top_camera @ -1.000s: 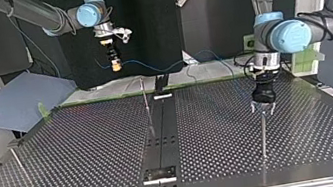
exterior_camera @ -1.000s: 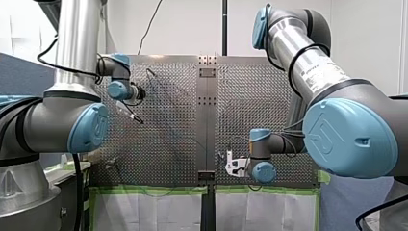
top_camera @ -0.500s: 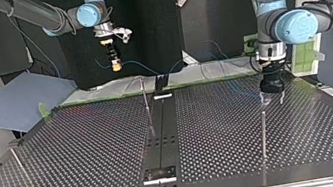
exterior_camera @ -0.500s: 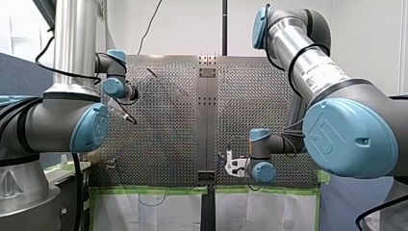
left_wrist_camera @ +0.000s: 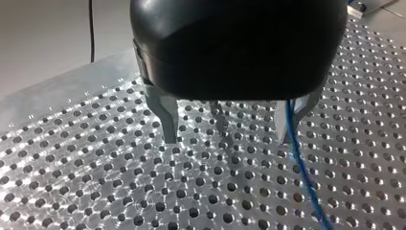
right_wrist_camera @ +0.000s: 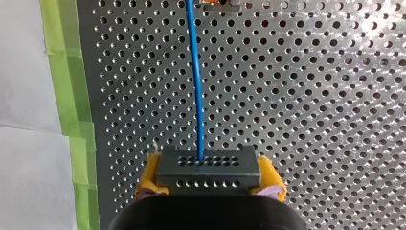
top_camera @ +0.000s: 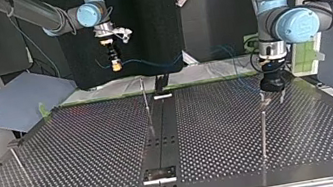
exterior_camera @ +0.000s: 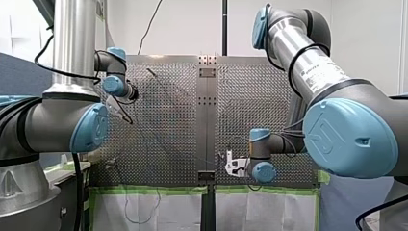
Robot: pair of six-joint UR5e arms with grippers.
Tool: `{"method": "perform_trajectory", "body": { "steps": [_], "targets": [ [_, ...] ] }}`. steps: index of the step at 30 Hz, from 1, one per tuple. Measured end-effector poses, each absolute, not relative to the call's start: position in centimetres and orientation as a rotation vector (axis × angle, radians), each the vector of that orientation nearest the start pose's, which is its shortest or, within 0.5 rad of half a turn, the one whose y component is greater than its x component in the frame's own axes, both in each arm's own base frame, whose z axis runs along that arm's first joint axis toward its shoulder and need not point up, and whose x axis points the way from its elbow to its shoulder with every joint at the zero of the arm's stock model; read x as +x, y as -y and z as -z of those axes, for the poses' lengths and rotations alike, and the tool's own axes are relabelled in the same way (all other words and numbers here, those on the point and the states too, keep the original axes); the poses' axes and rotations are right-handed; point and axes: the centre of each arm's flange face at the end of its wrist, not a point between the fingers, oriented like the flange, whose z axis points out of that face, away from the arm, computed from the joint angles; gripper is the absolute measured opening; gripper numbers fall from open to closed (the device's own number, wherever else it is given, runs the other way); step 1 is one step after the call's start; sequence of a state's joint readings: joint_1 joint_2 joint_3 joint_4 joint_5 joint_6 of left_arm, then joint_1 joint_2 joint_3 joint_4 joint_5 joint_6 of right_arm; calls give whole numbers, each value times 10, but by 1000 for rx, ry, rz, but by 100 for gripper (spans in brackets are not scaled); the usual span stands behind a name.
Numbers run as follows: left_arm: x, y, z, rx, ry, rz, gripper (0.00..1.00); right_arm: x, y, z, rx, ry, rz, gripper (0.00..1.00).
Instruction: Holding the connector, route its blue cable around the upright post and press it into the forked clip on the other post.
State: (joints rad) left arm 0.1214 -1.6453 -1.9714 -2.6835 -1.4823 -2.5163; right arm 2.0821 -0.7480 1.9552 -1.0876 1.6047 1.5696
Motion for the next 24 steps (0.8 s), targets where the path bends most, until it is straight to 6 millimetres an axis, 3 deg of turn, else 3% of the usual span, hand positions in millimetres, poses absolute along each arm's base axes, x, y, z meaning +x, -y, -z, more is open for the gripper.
{"method": "perform_trajectory", "body": {
  "steps": [8,24],
  "targets": [
    [490,84,-309,-745,-1448,682,100,377,406,26,1659,1006,-1470,0],
    [464,77,-356,-699,-1382,504,100,377,406,26,1658,1006,-1472,0]
  ]
}}
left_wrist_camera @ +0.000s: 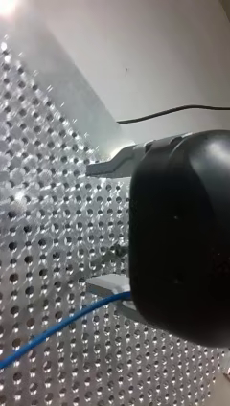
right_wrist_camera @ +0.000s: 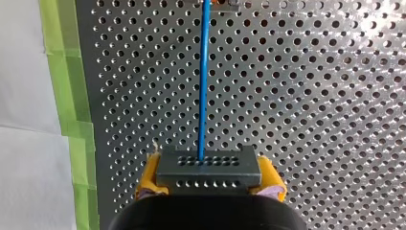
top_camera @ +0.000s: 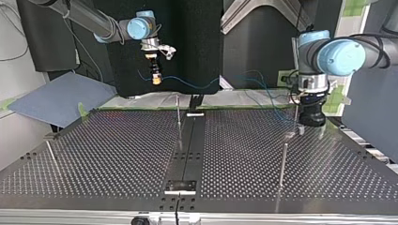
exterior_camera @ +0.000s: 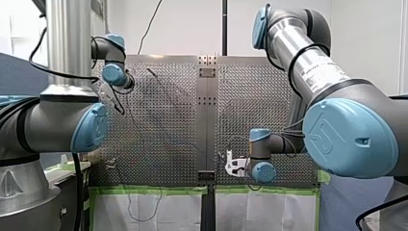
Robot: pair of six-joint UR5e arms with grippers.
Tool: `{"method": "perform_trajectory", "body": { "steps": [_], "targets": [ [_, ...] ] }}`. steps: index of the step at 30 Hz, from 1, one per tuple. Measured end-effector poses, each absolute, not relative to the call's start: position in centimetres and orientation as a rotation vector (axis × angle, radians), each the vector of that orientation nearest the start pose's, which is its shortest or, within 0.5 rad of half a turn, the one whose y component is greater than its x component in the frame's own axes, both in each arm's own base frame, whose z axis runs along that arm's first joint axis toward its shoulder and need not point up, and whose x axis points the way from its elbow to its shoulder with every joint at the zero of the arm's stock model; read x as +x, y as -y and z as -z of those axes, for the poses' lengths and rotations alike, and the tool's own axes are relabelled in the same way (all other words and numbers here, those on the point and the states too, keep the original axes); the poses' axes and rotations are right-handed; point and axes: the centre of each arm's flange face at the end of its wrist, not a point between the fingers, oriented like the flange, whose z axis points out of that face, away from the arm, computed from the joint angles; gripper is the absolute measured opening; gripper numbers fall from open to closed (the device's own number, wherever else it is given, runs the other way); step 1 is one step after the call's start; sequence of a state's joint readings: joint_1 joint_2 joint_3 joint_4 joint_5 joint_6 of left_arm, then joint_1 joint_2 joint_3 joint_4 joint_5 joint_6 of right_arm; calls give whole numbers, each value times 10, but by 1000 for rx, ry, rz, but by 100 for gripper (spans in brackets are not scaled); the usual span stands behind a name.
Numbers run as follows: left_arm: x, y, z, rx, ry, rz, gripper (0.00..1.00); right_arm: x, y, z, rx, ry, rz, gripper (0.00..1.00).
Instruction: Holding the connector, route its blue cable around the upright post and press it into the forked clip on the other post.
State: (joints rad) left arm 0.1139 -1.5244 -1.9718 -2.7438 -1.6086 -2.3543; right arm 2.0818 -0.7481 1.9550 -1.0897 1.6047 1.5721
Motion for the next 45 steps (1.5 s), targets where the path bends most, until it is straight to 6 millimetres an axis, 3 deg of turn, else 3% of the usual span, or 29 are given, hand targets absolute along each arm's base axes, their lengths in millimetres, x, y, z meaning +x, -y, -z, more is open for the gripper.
{"method": "perform_trajectory", "body": {
  "steps": [15,22,35,45],
  "targets": [
    [424,81,-399,-635,-1369,375,100,369,420,23,1630,1022,-1501,0],
    [414,84,-408,-619,-1370,334,100,360,431,23,1631,1048,-1478,0],
    [418,97,-421,-498,-1371,373,100,345,440,24,1623,1080,-1446,0],
    [432,101,-457,-447,-1319,425,100,345,440,25,1633,1077,-1450,0]
  ]
}}
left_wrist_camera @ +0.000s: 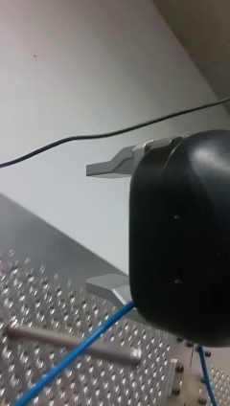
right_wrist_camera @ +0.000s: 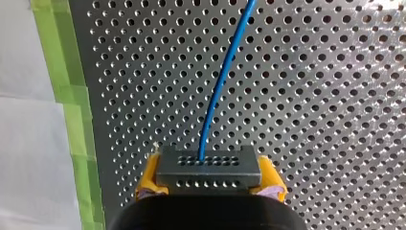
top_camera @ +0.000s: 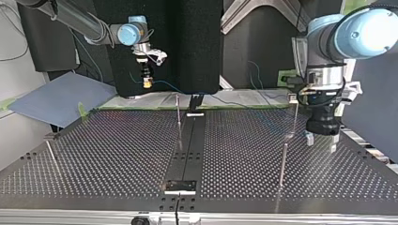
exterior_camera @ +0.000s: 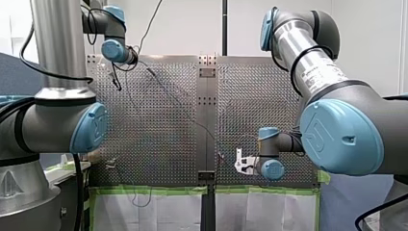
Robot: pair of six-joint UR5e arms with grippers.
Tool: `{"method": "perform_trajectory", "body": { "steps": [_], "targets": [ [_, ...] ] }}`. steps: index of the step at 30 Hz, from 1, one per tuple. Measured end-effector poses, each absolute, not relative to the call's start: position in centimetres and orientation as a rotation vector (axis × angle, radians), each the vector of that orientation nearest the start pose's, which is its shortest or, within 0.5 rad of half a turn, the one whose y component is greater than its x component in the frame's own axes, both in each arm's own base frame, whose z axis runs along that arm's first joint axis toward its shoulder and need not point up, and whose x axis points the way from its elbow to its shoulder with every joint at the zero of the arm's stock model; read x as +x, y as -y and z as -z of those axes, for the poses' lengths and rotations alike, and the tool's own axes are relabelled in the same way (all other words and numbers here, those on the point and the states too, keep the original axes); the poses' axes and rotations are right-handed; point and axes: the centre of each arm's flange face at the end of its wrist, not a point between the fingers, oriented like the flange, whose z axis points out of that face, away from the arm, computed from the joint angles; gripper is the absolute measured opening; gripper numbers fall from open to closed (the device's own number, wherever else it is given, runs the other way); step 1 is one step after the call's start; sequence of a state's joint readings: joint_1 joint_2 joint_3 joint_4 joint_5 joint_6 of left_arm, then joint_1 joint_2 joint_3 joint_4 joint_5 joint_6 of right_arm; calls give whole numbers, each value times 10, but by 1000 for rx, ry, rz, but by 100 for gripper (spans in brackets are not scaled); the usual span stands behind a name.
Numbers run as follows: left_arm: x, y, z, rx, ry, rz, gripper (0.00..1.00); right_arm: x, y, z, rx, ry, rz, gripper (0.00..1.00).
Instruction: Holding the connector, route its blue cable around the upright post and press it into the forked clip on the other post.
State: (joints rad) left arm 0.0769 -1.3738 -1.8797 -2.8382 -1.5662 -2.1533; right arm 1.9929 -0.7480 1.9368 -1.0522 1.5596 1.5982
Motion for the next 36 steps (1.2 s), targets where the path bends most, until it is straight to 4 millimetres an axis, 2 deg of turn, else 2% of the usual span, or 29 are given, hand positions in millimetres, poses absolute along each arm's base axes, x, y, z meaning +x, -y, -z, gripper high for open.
{"method": "perform_trajectory", "body": {
  "steps": [11,28,36],
  "targets": [
    [443,104,-476,-436,-1292,453,100,347,439,24,1638,1070,-1460,0],
    [492,112,-497,-432,-1294,503,100,348,439,24,1636,1067,-1463,0],
    [503,109,-520,-440,-1246,522,100,348,439,24,1638,1068,-1462,0]
  ]
}}
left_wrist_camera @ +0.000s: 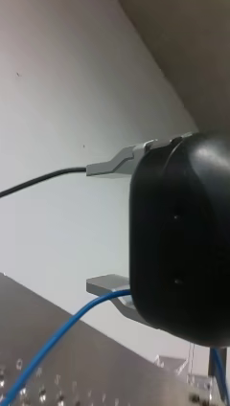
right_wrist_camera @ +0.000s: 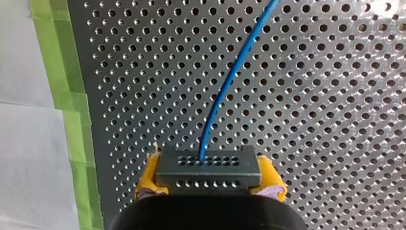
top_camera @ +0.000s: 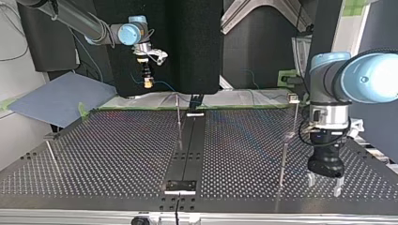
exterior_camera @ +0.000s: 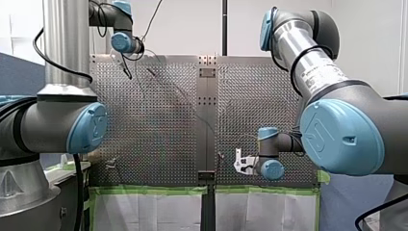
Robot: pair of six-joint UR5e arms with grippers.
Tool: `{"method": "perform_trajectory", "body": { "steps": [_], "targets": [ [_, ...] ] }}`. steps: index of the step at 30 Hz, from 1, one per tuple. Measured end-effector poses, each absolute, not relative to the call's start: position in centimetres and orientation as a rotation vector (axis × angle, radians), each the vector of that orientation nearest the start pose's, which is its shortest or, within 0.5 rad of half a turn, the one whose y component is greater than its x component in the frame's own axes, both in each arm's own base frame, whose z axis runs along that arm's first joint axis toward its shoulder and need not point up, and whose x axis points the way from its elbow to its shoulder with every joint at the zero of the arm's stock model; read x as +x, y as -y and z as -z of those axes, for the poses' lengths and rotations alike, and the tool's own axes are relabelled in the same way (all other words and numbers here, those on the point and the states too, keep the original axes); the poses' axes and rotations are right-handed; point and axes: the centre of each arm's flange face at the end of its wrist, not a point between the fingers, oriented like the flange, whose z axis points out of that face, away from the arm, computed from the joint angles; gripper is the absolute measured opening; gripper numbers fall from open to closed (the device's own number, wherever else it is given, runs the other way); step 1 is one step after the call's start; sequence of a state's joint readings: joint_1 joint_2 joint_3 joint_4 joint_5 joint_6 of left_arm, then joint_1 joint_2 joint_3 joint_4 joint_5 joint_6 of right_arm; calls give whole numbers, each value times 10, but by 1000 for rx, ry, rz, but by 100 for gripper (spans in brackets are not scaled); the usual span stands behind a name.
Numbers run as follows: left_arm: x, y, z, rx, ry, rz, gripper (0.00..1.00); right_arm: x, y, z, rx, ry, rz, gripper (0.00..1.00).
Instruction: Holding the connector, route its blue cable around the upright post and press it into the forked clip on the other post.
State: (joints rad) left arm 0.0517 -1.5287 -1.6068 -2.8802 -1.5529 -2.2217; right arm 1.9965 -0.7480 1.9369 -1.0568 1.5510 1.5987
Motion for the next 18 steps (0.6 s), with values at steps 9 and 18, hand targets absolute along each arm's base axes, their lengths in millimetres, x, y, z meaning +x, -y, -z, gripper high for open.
{"method": "perform_trajectory", "body": {
  "steps": [9,18],
  "targets": [
    [524,106,-493,-471,-1290,504,100,348,439,24,1638,1067,-1464,0],
    [540,101,-467,-509,-1322,480,100,348,439,24,1637,1065,-1465,0]
  ]
}}
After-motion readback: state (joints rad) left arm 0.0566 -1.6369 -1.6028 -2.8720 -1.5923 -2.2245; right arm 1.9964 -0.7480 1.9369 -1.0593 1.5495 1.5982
